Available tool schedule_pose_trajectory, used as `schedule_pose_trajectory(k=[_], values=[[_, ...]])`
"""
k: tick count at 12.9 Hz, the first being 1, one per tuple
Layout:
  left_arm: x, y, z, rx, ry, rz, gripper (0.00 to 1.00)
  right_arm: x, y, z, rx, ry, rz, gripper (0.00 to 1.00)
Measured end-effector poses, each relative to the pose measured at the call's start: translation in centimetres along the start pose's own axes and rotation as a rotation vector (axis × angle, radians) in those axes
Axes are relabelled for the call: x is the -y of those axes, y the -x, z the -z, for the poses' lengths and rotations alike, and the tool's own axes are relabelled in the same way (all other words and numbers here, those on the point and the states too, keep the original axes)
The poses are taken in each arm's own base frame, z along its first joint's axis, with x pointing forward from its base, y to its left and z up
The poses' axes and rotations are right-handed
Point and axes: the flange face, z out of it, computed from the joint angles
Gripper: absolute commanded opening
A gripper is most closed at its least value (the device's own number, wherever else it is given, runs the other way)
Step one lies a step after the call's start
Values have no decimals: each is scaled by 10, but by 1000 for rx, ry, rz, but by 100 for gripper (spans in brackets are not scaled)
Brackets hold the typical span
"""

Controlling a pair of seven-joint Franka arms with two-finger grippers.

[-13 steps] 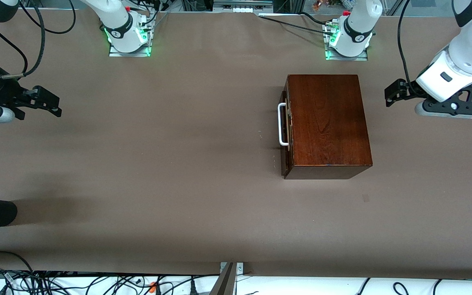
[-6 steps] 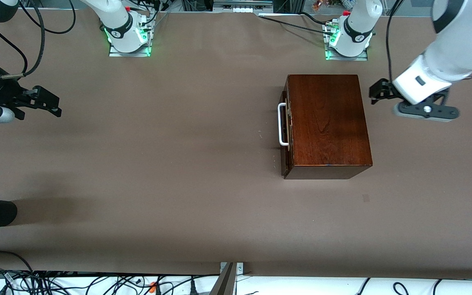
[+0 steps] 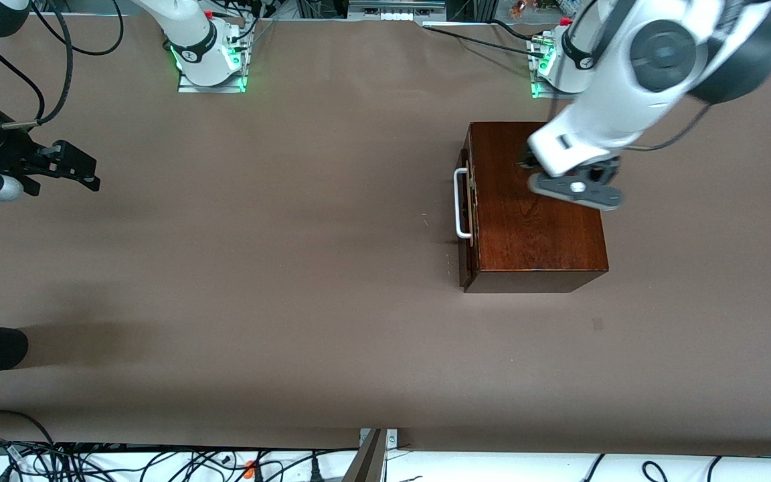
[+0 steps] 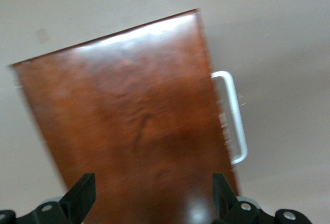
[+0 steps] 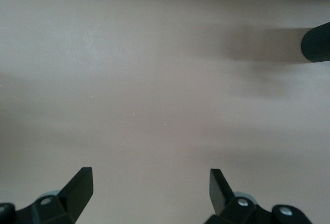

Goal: Open drawer, take yellow block, close drawer
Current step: 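Lower the left gripper onto the white drawer handle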

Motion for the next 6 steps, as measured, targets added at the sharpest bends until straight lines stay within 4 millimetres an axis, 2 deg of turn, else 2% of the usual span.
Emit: schedule_pose_trajectory(k=[4, 6], values=[[-97, -5, -47, -22, 31, 60, 100, 0, 0, 0, 0, 0, 0, 100], [-130, -6, -76, -35, -19, 35, 100, 0, 0, 0, 0, 0, 0, 100]])
